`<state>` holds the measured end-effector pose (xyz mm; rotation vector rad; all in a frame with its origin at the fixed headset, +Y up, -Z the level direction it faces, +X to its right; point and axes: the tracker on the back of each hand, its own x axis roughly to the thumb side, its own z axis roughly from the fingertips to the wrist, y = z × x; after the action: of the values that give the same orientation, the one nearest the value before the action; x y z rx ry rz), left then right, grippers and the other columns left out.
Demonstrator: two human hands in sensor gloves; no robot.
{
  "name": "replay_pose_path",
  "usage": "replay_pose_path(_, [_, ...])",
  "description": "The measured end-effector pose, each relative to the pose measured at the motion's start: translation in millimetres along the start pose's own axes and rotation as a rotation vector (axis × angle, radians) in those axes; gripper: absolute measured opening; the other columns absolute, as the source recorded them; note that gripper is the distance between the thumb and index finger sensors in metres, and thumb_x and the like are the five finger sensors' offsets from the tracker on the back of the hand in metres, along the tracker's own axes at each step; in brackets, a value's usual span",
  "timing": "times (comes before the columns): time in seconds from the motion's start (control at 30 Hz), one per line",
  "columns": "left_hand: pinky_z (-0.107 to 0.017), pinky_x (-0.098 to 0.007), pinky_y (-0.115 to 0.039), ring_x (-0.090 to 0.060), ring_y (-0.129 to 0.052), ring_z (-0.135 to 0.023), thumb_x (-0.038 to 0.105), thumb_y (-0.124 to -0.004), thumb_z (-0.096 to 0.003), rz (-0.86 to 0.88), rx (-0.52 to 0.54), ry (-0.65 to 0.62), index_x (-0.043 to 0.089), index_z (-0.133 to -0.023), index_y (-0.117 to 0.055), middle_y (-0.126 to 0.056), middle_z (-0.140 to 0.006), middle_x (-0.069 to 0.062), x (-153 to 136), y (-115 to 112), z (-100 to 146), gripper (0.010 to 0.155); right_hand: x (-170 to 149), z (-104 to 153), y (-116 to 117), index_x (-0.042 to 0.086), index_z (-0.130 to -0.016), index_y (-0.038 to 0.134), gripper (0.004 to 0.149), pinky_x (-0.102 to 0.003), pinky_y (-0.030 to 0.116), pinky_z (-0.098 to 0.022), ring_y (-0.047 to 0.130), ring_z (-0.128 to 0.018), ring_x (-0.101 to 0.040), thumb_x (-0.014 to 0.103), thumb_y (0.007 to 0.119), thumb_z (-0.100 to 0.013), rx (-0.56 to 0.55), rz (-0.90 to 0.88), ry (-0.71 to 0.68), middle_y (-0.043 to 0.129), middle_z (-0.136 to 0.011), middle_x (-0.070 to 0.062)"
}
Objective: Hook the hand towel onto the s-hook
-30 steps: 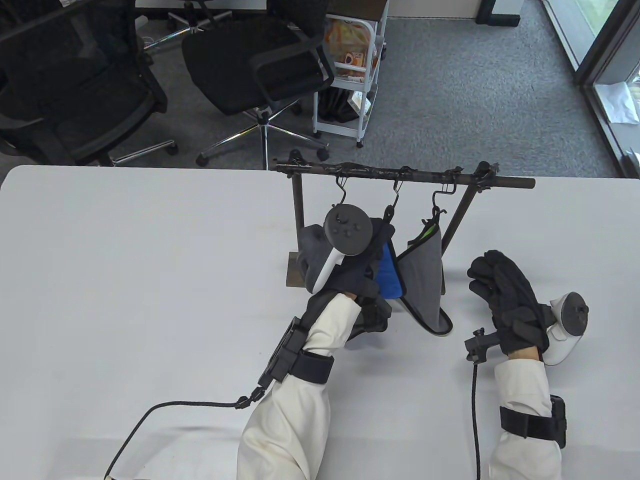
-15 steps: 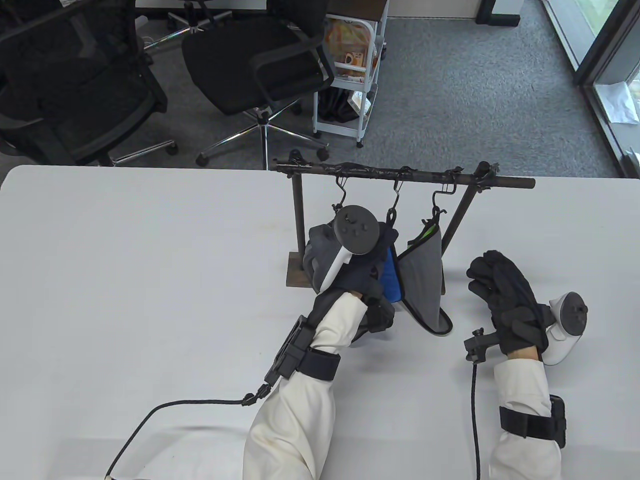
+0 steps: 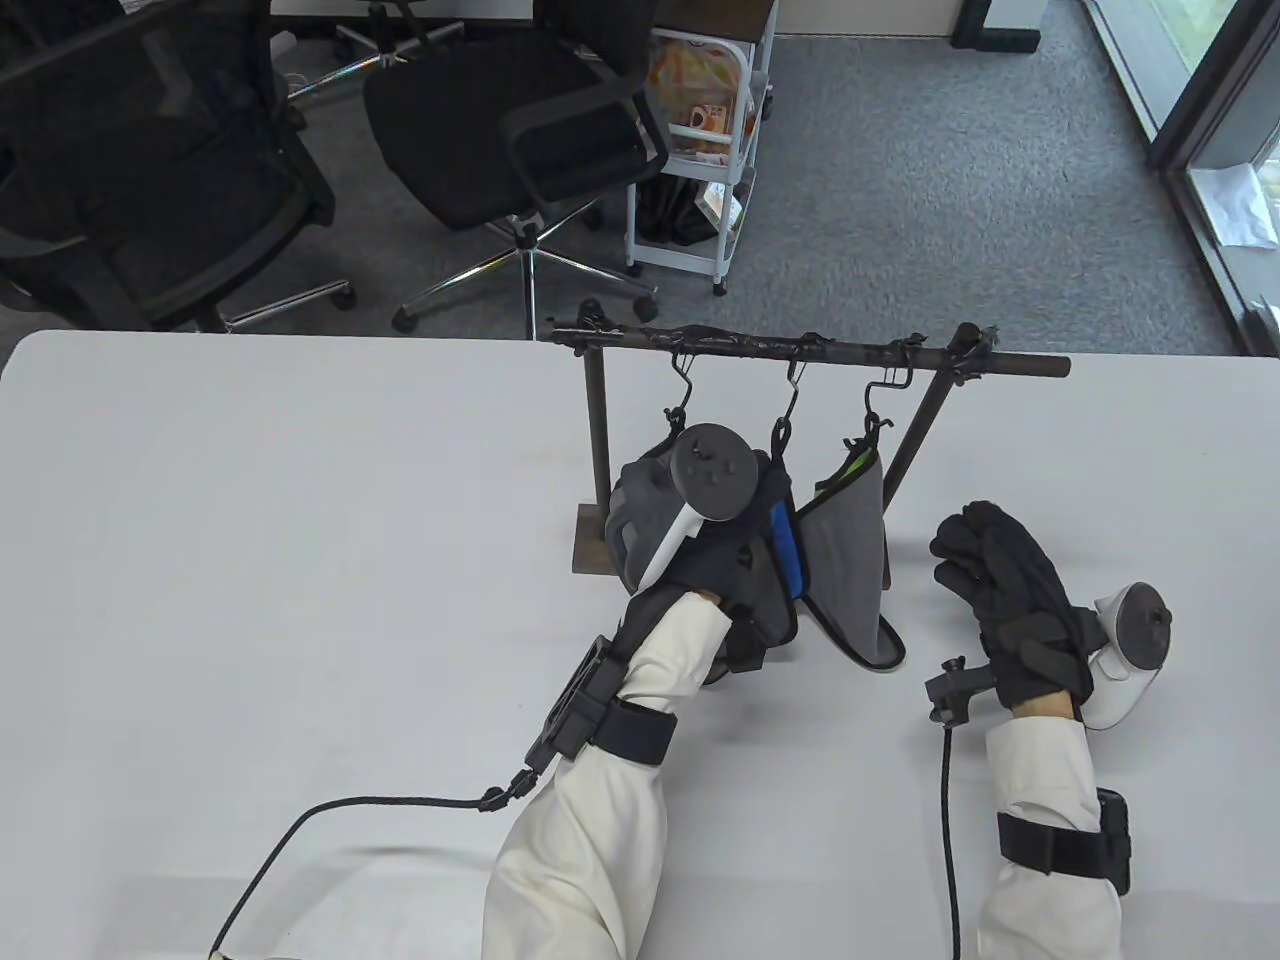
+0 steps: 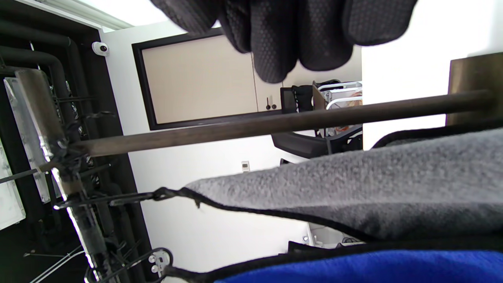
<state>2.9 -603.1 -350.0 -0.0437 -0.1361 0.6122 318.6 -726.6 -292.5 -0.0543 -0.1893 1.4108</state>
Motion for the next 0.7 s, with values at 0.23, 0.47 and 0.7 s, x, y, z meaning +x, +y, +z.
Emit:
replay_pose_path(0.23, [-0.043, -0.029, -0.091, -0.029, -0.099, -0.073, 0.042, -0.068, -0.0551, -0.053, 0.075, -0.034, 0.019, -0.098, -0.083, -0.094, -0.091, -0.010, -6, 32, 21, 0.051, -2, 0, 0, 0.000, -0.107, 0.054, 0.049, -0.065, 0.056, -0.065, 0.064, -0.089, -0.049, 0.026, 0.058, -0.065, -0.003, 0.013, 0.009, 0.070, -0.096, -0.026])
replay_pose_path(0.47, [-0.043, -0.029, -0.091, -0.029, -0.099, -0.073, 0.042, -0.068, -0.0554, -0.074, 0.150, -0.059, 0.019, -0.097, -0.084, -0.094, -0.090, -0.010, -35, 60, 45, 0.050, -5, 0, -2, -0.001, -0.106, 0.055, 0.049, -0.065, 0.055, -0.065, 0.064, -0.088, -0.049, 0.026, 0.058, -0.065, -0.023, 0.039, 0.029, 0.071, -0.096, -0.027])
replay_pose_path(0.7, [-0.042, -0.029, -0.091, -0.029, -0.100, -0.071, 0.041, -0.068, -0.0555, -0.078, 0.218, -0.093, 0.018, -0.097, -0.084, -0.095, -0.089, -0.011, -86, 63, 67, 0.050, -7, 1, 3, -0.001, -0.106, 0.056, 0.049, -0.065, 0.056, -0.064, 0.064, -0.088, -0.050, 0.025, 0.059, -0.065, -0.021, 0.091, 0.039, 0.071, -0.095, -0.027])
